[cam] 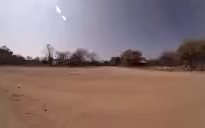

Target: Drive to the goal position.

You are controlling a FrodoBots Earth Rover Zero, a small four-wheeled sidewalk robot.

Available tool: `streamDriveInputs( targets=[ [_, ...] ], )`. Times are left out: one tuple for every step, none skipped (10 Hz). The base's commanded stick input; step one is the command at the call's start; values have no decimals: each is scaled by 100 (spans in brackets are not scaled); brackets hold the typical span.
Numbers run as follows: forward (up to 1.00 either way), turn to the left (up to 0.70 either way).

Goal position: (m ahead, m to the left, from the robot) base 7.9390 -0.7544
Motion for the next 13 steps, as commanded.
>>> streamDriveInputs(
  targets=[
    [100,0],
    [100,0],
    [100,0],
    [100,0],
    [100,0],
    [100,0],
    [100,0],
    [100,0],
    [100,0],
    [100,0],
    [100,0],
    [100,-3],
    [100,-10]
  ],
)
